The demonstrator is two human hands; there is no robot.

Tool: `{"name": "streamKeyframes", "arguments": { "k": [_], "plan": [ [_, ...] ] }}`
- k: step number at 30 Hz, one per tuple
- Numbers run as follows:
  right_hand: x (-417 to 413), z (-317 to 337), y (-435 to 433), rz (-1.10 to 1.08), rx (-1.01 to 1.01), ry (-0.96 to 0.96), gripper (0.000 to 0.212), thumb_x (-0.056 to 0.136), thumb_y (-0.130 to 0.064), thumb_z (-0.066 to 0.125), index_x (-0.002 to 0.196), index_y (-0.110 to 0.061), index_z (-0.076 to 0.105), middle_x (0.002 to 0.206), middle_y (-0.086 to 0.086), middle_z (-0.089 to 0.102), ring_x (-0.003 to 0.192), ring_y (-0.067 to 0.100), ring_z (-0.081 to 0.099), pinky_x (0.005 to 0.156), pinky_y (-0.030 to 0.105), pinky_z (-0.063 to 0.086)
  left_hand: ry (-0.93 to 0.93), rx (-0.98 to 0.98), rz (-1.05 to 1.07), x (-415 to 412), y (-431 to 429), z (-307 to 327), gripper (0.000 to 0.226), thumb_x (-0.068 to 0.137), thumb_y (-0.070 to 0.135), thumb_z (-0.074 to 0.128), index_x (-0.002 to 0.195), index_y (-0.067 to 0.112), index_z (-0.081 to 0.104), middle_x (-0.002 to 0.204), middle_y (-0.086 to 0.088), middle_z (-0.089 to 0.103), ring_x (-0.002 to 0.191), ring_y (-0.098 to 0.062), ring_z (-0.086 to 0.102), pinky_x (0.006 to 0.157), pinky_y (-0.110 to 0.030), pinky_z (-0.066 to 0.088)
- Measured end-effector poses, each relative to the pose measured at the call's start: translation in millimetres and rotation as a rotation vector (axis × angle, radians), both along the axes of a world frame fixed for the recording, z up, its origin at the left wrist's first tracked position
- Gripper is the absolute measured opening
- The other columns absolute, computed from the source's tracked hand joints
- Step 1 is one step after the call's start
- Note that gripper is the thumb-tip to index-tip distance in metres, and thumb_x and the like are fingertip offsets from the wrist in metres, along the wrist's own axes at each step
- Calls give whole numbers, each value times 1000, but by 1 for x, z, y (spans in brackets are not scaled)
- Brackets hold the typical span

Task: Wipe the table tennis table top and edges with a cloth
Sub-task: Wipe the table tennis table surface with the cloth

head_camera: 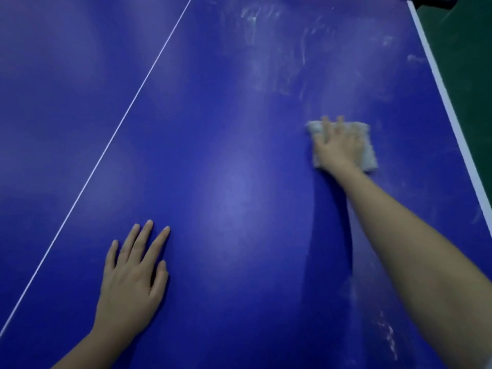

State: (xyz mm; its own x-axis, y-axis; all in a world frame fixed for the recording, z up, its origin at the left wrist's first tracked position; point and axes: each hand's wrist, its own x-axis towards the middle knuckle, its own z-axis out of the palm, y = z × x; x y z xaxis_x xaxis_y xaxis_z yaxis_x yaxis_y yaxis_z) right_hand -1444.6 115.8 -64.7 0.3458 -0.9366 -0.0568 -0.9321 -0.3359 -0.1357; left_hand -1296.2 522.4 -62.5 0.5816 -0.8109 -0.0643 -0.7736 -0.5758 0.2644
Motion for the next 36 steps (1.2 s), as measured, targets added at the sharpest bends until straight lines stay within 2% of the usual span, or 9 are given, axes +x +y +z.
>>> {"name": "streamKeyframes", "arguments": {
  "k": [2, 4, 9, 12, 15, 19, 22, 29, 36],
  "plan": [
    [-2, 2, -23, -263, 42, -34, 57, 98, -43, 26, 151, -27, 16, 159, 10, 11, 144, 42, 4, 116, 50, 0, 2, -5, 2, 0, 0, 0, 58, 87, 36, 25, 143, 23, 34, 150, -3, 31, 141, -16, 19, 115, -46, 14],
    [25, -2, -7, -262, 23, -32, 58, 97, -43, 27, 151, -28, 14, 159, 11, 10, 143, 44, 3, 116, 54, -1, 3, -5, -5, 1, 0, 0, 58, 87, 36, 26, 143, 23, 35, 150, -3, 32, 141, -15, 18, 114, -44, 13],
    [116, -12, 115, 548, -26, -29, 52, 97, -48, 26, 148, -39, 18, 159, 6, 14, 145, 37, 7, 115, 57, -4, 2, -1, -12, 3, 0, 0, 58, 86, 35, 28, 142, 23, 36, 150, -2, 33, 141, -15, 18, 113, -41, 11],
    [131, -5, 118, 669, 32, -48, 50, 97, -49, 28, 146, -42, 22, 159, 0, 14, 144, 40, 3, 114, 51, -6, -1, -1, -25, 3, 0, 0, 58, 86, 35, 29, 142, 23, 37, 150, -3, 33, 141, -15, 18, 112, -40, 11],
    [110, -3, 44, 408, -32, -2, 49, 99, -43, 24, 148, -36, 23, 158, 6, 15, 145, 31, 12, 115, 52, -1, -2, -11, -22, 3, 0, 0, 57, 87, 34, 29, 142, 23, 36, 150, -3, 33, 141, -15, 18, 112, -41, 12],
    [34, -2, -47, -322, -6, -54, 48, 98, -41, 25, 144, -33, 34, 155, 12, 22, 141, 46, 10, 115, 58, 1, -2, -9, -17, 3, 0, -1, 57, 87, 34, 29, 143, 24, 35, 150, -2, 31, 141, -15, 17, 113, -42, 12],
    [37, -3, -48, -466, 60, -49, 51, 97, -40, 28, 147, -33, 27, 158, 12, 12, 140, 51, 1, 113, 59, -5, -5, -10, -18, 1, 0, -1, 58, 87, 34, 28, 143, 23, 35, 150, -2, 31, 141, -15, 17, 113, -43, 12],
    [136, -1, 81, 282, 14, -43, 50, 99, -45, 27, 148, -38, 21, 159, 8, 14, 142, 46, 5, 114, 58, -2, -18, -4, -14, 1, 0, -1, 57, 88, 37, 24, 143, 25, 34, 151, -3, 31, 142, -15, 17, 115, -46, 15],
    [21, -2, 211, 966, 90, -161, 52, 93, -42, 45, 144, -35, 35, 155, 6, 27, 143, 40, 13, 116, 49, 0, -40, 4, 0, -1, 0, 1, 59, 88, 38, 21, 143, 24, 36, 152, -4, 30, 143, -19, 19, 115, -44, 11]
  ]
}}
